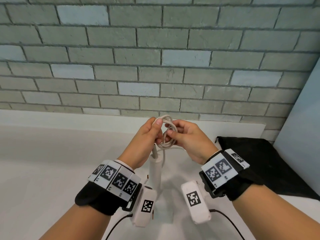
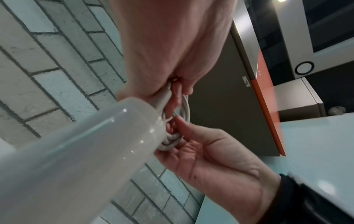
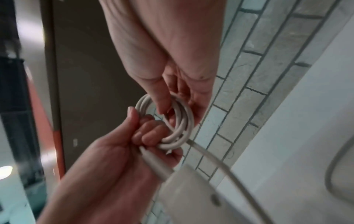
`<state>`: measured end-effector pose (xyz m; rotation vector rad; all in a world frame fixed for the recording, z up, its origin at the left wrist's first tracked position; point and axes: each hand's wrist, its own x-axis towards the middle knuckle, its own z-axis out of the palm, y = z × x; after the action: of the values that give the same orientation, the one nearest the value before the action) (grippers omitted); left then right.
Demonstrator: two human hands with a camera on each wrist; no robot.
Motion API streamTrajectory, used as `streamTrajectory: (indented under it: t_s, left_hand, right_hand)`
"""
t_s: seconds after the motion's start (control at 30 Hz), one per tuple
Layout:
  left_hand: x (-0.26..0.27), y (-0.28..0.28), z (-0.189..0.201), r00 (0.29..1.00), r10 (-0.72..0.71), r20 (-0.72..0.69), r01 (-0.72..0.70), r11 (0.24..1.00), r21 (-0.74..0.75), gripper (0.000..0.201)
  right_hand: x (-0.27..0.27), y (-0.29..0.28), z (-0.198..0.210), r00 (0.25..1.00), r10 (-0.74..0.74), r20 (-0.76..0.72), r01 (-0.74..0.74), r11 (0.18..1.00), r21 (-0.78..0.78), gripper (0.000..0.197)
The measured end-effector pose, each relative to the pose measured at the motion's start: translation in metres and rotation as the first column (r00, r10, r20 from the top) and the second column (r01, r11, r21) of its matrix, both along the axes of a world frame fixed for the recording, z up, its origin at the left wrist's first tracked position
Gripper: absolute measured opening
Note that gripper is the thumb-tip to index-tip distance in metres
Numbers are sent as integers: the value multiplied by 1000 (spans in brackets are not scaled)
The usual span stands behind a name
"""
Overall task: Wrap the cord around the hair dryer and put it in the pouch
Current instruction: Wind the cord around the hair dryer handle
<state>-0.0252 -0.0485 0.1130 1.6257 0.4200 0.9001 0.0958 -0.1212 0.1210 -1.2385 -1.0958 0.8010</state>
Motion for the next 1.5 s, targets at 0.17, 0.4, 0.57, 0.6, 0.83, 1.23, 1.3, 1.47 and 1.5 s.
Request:
streamTrajectory:
  t_s: [0.17,0.4,0.57,0.6,0.83,1.23,1.3,1.47,1.5]
  left_hand:
    - [0,5,1,999,52,-10,-51,998,34,27]
    - [6,-2,1,997,83,-5,-82,992,91,27]
    - [8,-1,1,992,129,13,-129,988,86,28]
    - [8,-1,0,991,136,6,-136,985,107,27]
    - [12,5,-1,984,180,16,-180,975,133,27]
    - [9,14,-3,968,252,1,-247,947,206,25]
    - [6,17,-4,967,255,-18,-246,946,209,26]
    - [12,16,-5,968,250,-18,-245,958,150,25]
    - [13,17,-6,968,251,-19,-246,959,142,24]
  right_hand:
    - [3,-4,8,942,203,-267,-202,979,32,22]
    - [-5,-7,3,985,-61,159,57,998,30,45]
    - [3,-8,4,807,-372,459,362,925,115,25]
    - [4,-9,3,798,-385,464,379,919,111,14]
    - [9,-18,-4,979,-180,94,182,983,-4,10]
    - [35,-43,-14,990,-60,127,66,997,-43,42]
    - [49,-47,-17,858,-254,447,268,963,35,40]
    - [59,-54,-25,897,-334,289,303,942,146,15]
    - [57,-57,-24,940,-260,220,241,965,106,11]
